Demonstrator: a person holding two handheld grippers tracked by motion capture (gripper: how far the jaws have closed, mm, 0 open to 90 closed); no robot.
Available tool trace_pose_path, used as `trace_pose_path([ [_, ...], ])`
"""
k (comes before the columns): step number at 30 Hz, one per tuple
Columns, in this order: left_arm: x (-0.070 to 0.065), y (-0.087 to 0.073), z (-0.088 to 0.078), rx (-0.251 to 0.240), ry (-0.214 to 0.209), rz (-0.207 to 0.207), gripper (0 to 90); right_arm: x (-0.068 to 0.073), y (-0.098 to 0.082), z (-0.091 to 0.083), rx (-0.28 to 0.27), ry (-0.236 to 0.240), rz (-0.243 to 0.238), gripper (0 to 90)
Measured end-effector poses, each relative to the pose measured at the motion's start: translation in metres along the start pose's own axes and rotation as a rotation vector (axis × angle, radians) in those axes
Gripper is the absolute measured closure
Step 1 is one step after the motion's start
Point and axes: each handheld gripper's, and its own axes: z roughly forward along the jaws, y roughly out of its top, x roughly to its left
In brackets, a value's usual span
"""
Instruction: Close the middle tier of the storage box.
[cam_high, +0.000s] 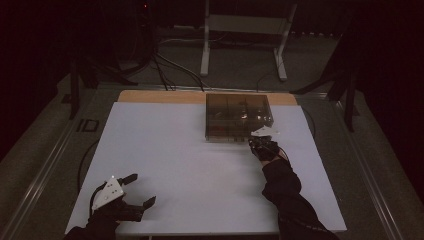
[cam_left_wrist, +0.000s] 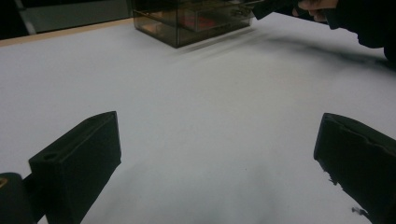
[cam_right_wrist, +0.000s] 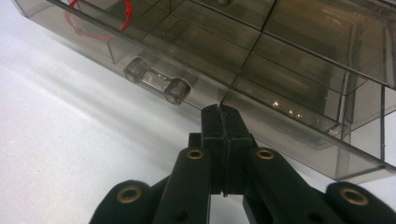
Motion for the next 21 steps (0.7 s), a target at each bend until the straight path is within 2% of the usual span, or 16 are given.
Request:
trace_pose_path([
  [21,-0.0002,0.0,0.0,0.001,0.001,0.001,2.2,-0.003,0.0055,0.004,0.001,-0.008,0.006,90.0],
])
